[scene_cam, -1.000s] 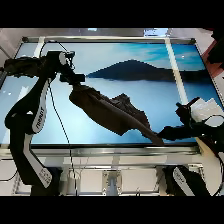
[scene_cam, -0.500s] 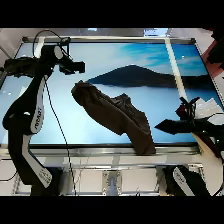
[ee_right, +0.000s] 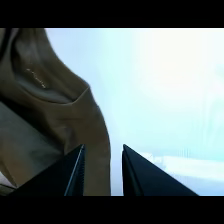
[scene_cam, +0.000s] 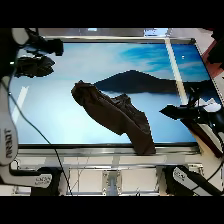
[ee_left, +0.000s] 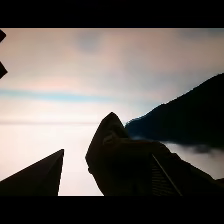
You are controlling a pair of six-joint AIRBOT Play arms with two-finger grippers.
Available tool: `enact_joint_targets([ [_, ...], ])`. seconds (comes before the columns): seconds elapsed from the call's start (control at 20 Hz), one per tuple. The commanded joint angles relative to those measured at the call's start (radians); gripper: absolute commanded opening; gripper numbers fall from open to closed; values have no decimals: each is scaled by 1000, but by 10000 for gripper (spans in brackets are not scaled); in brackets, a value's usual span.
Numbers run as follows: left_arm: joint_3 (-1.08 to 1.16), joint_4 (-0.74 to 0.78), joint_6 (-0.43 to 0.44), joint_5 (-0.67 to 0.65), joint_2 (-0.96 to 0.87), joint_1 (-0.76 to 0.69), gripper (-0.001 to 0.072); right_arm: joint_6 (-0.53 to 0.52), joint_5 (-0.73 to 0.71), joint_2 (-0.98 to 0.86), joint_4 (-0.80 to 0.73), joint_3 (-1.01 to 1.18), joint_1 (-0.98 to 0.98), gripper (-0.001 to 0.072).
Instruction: Fold the shirts.
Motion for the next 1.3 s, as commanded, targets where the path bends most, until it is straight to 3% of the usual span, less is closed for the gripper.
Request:
enact_joint_targets([
  [0.0,-186,52,9,-58,224,0,599,-48,77,-229,77,96,4,294],
  [0.1,-433,51,-27,-22,378,0,599,-51,125,-317,82,178,23,294],
  [0.2,-734,11,-127,81,541,0,599,-60,126,-360,63,240,60,294],
  [0.3,-998,-124,-208,230,675,0,599,-63,117,-387,-8,291,97,294],
  [0.45,-1246,-371,-242,396,758,0,599,-39,121,-415,-92,336,131,294],
  [0.8,-1321,-438,-235,505,756,0,599,-44,253,-506,-57,348,133,294],
  [1.25,-1321,-439,-236,508,756,0,599,-65,174,-573,-45,348,254,294],
])
